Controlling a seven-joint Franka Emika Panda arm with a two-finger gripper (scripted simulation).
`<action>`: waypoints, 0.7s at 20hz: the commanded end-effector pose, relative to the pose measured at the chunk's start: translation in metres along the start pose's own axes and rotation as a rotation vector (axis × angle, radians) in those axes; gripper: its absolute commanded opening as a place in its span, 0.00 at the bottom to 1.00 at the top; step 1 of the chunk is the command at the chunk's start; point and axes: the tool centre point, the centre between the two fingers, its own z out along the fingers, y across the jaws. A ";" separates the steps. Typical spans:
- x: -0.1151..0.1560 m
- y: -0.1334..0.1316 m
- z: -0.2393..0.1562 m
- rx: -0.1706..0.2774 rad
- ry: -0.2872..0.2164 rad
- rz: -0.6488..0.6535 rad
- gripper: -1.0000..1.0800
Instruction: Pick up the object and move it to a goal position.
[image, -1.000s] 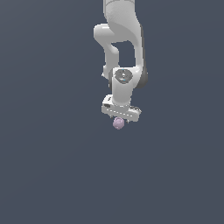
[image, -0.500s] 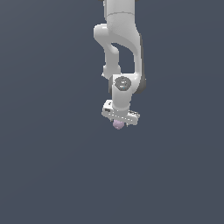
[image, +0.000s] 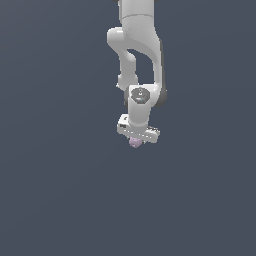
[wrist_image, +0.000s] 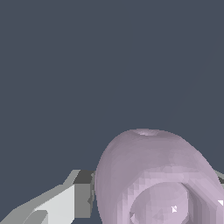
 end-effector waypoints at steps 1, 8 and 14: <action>0.000 0.000 0.000 0.000 0.000 0.000 0.00; 0.001 -0.014 -0.011 0.000 0.000 0.000 0.00; 0.004 -0.049 -0.037 -0.001 0.000 0.000 0.00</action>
